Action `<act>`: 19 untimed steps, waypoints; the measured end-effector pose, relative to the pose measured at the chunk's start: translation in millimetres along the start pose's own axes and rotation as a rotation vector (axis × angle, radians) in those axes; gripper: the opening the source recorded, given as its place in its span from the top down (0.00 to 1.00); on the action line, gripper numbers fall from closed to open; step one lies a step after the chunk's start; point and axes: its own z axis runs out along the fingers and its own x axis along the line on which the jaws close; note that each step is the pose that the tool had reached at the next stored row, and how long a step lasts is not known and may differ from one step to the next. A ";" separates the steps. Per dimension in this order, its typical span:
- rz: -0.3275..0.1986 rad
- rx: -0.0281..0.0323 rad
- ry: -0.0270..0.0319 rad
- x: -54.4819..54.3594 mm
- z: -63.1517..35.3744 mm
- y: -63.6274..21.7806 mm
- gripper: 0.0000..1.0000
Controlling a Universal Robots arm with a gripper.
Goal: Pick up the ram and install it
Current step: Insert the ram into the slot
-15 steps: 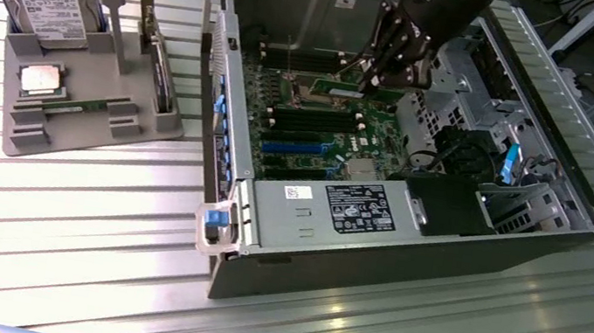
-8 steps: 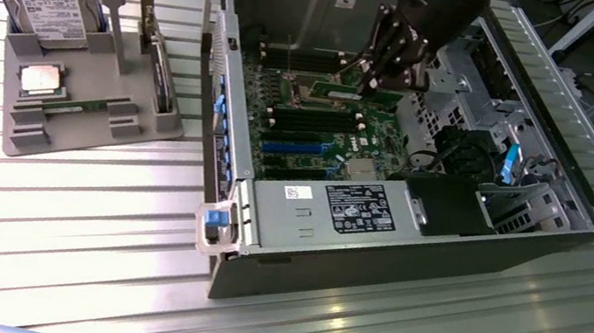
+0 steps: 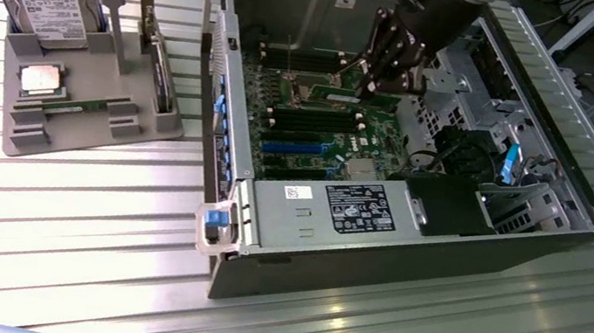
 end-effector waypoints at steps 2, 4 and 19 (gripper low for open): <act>0.000 0.0000 0.0022 0.0 0.7 -0.1 0.87; 0.001 0.0000 0.0039 0.1 1.3 -0.2 0.87; 0.001 0.0000 0.0065 0.3 15.1 6.9 0.87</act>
